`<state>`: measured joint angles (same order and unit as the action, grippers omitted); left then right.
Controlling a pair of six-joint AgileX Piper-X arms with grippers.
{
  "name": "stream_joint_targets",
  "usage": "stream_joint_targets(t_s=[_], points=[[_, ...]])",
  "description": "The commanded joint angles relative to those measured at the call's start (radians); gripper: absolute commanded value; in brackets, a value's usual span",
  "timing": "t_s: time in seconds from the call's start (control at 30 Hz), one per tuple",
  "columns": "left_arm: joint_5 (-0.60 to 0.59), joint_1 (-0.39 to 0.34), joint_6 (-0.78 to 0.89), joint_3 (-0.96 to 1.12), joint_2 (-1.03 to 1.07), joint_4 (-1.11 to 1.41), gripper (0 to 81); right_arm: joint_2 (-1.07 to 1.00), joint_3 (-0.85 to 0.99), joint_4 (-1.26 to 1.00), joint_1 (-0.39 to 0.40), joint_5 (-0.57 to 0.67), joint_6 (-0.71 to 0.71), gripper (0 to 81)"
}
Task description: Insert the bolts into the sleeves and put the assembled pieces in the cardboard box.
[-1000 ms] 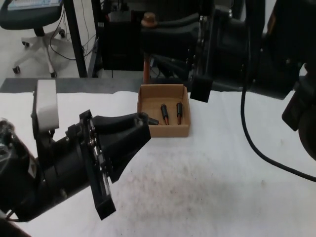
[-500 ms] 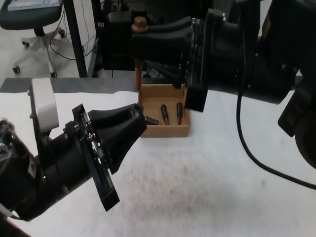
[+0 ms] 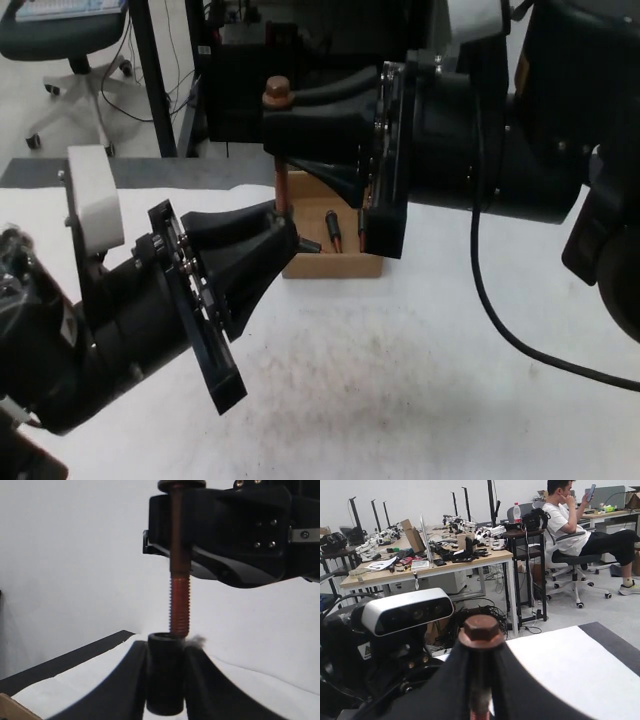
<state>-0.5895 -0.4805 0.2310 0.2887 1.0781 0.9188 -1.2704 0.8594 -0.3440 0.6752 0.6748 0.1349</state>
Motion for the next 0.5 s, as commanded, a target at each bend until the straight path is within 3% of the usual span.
stream_joint_targets(t_s=[0.0,0.47], points=[[0.013,0.003,-0.003,0.035,-0.003,0.044,0.3,-0.001,0.005,0.018,0.002,0.005,-0.02,0.9],[0.011,0.003,0.025,0.07,-0.007,0.16,0.3,-0.001,0.005,0.018,0.002,-0.041,-0.039,0.9]])
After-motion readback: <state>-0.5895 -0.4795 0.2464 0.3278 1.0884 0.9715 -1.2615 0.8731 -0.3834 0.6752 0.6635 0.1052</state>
